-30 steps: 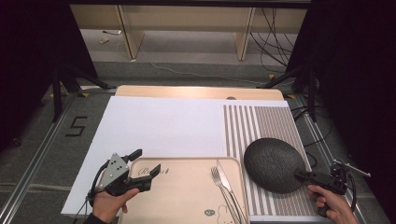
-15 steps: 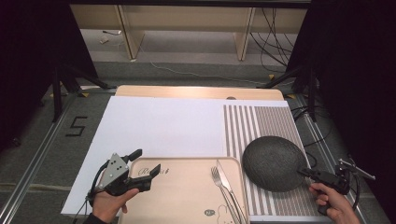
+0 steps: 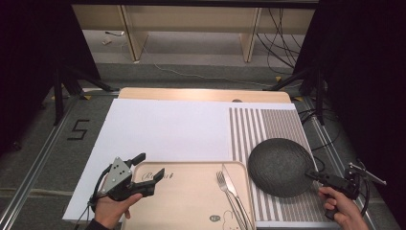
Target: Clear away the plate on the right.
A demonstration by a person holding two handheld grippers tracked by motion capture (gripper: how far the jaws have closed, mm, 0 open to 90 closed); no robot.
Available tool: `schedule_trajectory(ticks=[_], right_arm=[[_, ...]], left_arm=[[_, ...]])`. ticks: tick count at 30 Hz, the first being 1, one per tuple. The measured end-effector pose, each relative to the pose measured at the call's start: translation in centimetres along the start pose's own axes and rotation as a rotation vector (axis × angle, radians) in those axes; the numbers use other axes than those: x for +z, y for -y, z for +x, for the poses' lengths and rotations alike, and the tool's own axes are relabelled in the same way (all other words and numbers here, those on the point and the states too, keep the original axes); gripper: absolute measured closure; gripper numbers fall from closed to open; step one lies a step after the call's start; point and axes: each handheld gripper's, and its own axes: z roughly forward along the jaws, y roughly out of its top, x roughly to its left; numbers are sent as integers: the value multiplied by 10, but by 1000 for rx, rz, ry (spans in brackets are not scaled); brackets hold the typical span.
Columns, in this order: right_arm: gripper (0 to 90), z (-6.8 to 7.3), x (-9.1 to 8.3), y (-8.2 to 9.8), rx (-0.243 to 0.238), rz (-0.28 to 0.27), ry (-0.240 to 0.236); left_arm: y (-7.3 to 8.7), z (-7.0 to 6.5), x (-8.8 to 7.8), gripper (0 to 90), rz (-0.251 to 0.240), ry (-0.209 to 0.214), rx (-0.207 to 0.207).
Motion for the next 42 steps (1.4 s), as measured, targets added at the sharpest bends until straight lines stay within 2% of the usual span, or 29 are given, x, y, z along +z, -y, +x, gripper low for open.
schedule_trajectory(ticks=[18, 21, 24, 32, 38, 42], right_arm=[[870, 3, -1, -1, 4, -18, -6], [871, 3, -2, -1, 29, -26, -26], [869, 6, -2, 0, 34, -43, -47], [870, 22, 1, 3, 44, -63, -137], [870, 36, 8, 9, 50, -44, -196], [870, 47, 15, 14, 32, -26, -223]], left_arm=[[0, 0, -1, 194, -8, -5, -5], [0, 0, -1, 195, -8, -5, -4], [0, 1, -1, 195, -10, -6, -5], [-1, 1, -1, 195, -10, -6, -3], [-1, 1, -2, 194, -13, -8, -4], [-1, 1, -2, 194, -13, -8, -5]])
